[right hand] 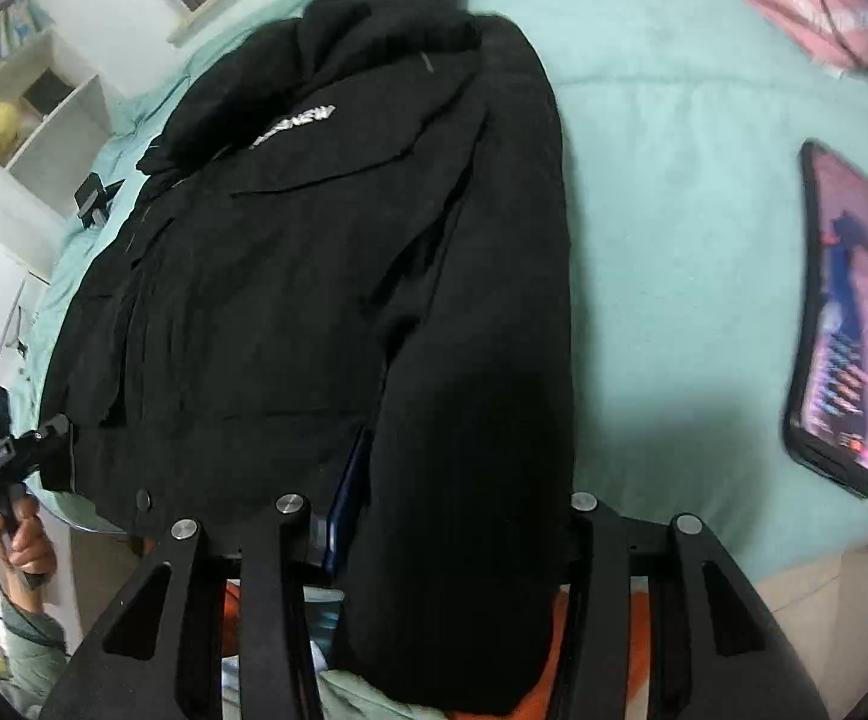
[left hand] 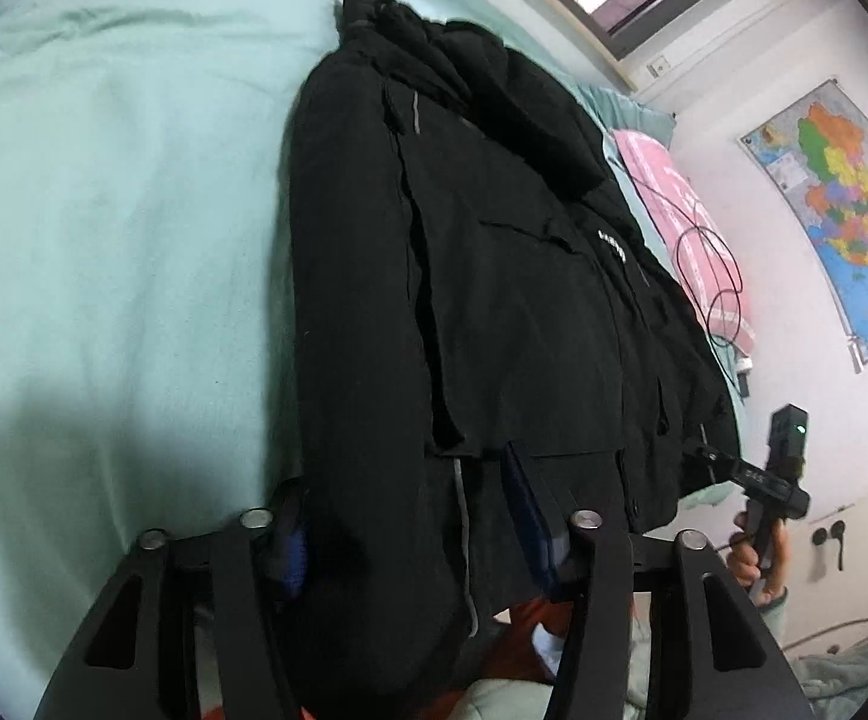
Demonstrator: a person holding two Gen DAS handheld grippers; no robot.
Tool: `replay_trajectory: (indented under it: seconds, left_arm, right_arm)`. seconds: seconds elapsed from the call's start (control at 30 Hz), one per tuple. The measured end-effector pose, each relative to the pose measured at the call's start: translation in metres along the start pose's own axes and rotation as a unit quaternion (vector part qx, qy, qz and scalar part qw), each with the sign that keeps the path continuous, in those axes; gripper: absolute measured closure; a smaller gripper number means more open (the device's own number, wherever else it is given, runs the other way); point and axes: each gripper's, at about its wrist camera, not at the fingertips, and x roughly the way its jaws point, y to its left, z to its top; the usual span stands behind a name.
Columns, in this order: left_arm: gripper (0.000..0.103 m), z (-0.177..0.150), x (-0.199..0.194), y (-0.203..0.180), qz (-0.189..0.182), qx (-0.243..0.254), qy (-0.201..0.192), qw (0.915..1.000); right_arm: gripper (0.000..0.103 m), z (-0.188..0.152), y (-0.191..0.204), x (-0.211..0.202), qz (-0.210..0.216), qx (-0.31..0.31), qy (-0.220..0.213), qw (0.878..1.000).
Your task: Fold large clothes
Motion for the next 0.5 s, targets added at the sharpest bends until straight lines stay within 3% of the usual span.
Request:
replay_trajectory:
  seconds: [0.03, 0.07, 0.1, 0.17, 0.37, 0.5]
  left_arm:
    - [0.08, 0.001, -0.002, -0.003, 0.007, 0.001, -0.007, 0.9999]
    - [0.085, 0.001, -0.007, -0.005, 0.01, 0.001, -0.015, 0.9998]
    - [0.088, 0.002, -0.01, -0.008, 0.01, 0.0, -0.024, 0.9997]
    - [0.09, 0.004, -0.02, -0.014, 0.019, 0.007, -0.047, 0.9987]
    - [0.091, 0.032, -0.059, -0.03, -0.024, 0.01, -0.105, 0.9941]
    - [0.09, 0.075, -0.084, -0.044, -0.053, 0.021, -0.153, 0.9865]
  right_arm:
    - [0.059, 0.0, 0.004, -0.003, -0.011, -0.007, -0.009, 1.0]
    - [0.071, -0.001, 0.011, -0.007, -0.025, -0.018, -0.018, 0.999]
    - [0.072, 0.0, 0.017, -0.008, -0.032, -0.025, -0.022, 0.999]
    - [0.083, -0.001, 0.026, -0.013, -0.048, -0.04, -0.036, 0.997]
    - [0.087, 0.012, 0.036, -0.037, -0.056, -0.052, -0.063, 0.995]
    - [0.087, 0.041, 0.035, -0.075, -0.018, -0.05, -0.103, 0.993]
